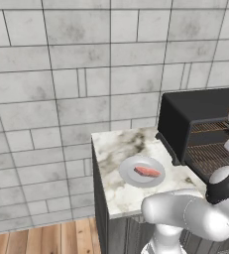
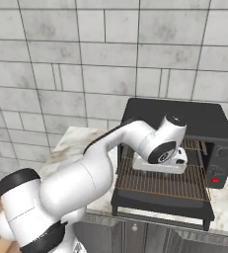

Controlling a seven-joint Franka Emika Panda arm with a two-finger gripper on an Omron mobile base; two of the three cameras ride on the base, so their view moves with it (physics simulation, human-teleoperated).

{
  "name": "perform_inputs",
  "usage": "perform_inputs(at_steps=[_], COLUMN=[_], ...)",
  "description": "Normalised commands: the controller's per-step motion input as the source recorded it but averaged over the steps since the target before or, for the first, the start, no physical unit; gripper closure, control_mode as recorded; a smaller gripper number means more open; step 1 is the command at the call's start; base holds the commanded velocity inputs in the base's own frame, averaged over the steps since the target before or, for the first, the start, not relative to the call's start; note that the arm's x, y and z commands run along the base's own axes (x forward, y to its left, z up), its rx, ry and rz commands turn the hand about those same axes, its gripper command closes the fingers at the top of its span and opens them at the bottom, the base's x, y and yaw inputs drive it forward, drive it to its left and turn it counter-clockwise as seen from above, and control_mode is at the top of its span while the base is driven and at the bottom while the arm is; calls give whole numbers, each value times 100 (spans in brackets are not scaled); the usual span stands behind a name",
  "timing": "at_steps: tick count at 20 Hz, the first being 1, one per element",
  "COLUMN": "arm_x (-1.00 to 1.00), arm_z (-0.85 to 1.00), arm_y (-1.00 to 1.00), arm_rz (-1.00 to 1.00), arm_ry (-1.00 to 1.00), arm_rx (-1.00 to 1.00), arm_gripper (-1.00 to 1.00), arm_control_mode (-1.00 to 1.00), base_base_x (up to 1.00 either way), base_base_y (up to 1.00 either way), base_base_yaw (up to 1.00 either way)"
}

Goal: Open the toaster oven door. Place the baguette on the top rack in the toaster oven and place the steak on the bottom rack.

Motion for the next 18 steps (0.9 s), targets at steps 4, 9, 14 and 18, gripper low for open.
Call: perform_inputs(at_steps=[4,9,14,18], arm_x=[-15,-11,-7,0], arm_z=[37,27,7,0], arm_y=[57,74,82,84], arm_rz=[0,0,0,0], arm_ry=[0,0,0,0], arm_rx=[-5,-10,-11,-11], arm_gripper=[-100,-100,-100,-100], arm_control_mode=[-100,-100,-100,-100], base_base_x=[0,0,0,0], base_base_y=[0,0,0,0], base_base_yaw=[0,0,0,0])
